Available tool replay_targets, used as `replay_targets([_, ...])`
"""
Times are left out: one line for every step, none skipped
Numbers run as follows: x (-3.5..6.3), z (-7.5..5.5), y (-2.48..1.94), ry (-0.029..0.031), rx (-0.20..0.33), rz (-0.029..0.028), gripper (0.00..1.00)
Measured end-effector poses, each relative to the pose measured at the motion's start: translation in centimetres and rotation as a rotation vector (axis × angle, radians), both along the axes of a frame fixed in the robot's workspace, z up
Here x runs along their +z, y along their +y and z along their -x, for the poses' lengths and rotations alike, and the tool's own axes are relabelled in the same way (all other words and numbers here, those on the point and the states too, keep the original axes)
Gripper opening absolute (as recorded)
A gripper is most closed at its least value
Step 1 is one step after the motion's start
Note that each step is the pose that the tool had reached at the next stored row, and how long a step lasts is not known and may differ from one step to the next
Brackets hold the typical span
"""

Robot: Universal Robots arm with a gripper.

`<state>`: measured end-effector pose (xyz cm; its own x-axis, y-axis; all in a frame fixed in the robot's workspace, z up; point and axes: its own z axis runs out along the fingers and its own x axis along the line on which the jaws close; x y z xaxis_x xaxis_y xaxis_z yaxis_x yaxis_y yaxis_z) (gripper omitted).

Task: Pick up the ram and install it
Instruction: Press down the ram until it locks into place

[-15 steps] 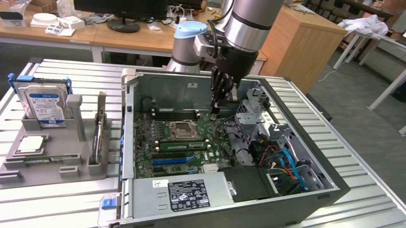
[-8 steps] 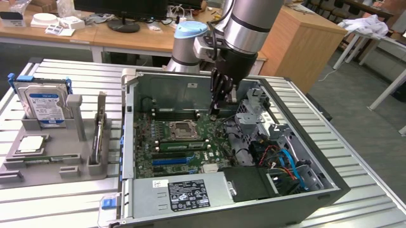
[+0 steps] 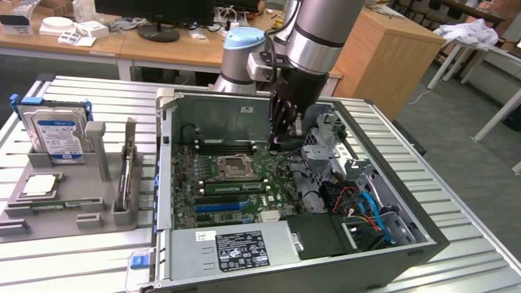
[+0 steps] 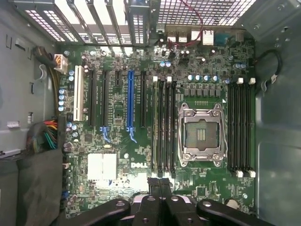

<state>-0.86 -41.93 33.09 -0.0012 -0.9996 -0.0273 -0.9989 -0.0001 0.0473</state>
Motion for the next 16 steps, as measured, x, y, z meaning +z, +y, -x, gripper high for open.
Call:
replay_targets([-0.11, 0.0, 0.00, 0.0000, 0.000, -0.0001, 0.11])
replay_targets([-0.21, 0.0, 0.00, -0.0001, 0.000, -0.0001, 0.11])
replay_targets([-0.30, 0.0, 0.00, -0.0001, 0.000, -0.0001, 0.11])
replay_targets([-0.38, 0.0, 0.00, 0.0000, 0.000, -0.0002, 0.11])
replay_targets([-0.46, 0.0, 0.00, 0.0000, 0.000, -0.0001, 0.11])
replay_targets([-0.54, 0.0, 0.00, 0.0000, 0.000, 0.0000, 0.11])
replay_targets([-0.64, 0.0, 0.00, -0.0001, 0.000, -0.0001, 0.11])
replay_targets([-0.73, 0.0, 0.00, 0.0000, 0.000, -0.0001, 0.11])
replay_targets([-0.82, 0.0, 0.00, 0.0000, 0.000, -0.0001, 0.11])
replay_targets([-0.90, 0.0, 0.00, -0.0001, 0.000, -0.0002, 0.11])
replay_targets([-0.98, 0.0, 0.00, -0.0001, 0.000, -0.0001, 0.11])
replay_targets([-1.06, 0.0, 0.00, 0.0000, 0.000, -0.0001, 0.11])
replay_targets([-1.13, 0.0, 0.00, 0.0000, 0.000, -0.0001, 0.11])
replay_targets([-1.21, 0.0, 0.00, 0.0000, 0.000, 0.0000, 0.11])
replay_targets([-1.27, 0.0, 0.00, -0.0001, 0.000, -0.0001, 0.11])
replay_targets([-1.33, 0.0, 0.00, 0.0000, 0.000, -0.0001, 0.11])
